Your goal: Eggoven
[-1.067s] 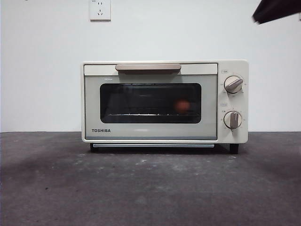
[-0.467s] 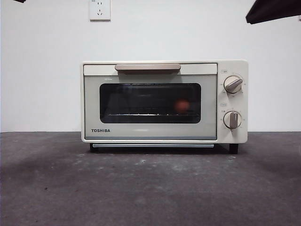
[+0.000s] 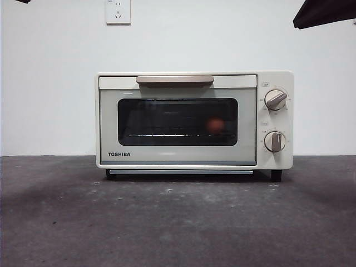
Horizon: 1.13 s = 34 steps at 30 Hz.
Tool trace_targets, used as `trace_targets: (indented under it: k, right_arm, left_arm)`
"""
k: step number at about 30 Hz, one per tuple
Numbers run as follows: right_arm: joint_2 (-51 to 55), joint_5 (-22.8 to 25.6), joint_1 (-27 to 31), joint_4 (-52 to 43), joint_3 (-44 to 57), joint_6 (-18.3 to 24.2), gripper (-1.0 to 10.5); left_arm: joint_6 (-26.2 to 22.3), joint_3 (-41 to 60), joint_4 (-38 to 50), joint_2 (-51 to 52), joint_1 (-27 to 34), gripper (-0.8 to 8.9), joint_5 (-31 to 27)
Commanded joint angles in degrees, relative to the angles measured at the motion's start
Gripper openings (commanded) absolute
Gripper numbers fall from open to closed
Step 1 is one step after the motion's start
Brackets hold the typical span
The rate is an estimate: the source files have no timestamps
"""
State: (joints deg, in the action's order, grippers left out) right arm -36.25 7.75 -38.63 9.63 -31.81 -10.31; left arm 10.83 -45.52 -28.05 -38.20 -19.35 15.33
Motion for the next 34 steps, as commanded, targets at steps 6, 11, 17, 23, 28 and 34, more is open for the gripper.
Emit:
trace_targets:
  k: [6,11,17,23,28,34]
  right_arm:
    - [-0.2,0.2,-0.5,-0.6,0.0,0.5,0.1]
    - [-0.2,0.2,-0.5,-0.6,0.0,0.5,0.1]
    - [-0.2,0.2,-0.5,-0.6,0.0,0.5,0.1]
    - [-0.2,0.2,-0.5,-0.6,0.0,0.5,0.1]
    - [-0.2,0.2,-0.5,-0.6,0.0,0.5,0.1]
    - [-0.2,0.2,-0.5,-0.6,0.0,0.5,0.1]
  left_arm:
    - [-7.5,-0.5,0.9,0.1,0.1,0.07,0.0]
    - [-16.0,1.4,4.7,4.5,6.4,0.08,-0.6]
    - [-18.7,13.4,20.1,13.6,15.4,0.08,-3.3]
    - [-18.7,28.3,28.1,24.3,19.0,0.08,-7.0]
    - [-18.4,35.7,27.3,30.3,21.1,0.08,-7.0]
    - [-18.0,39.6,22.9,34.2,22.0,0.07,-7.0]
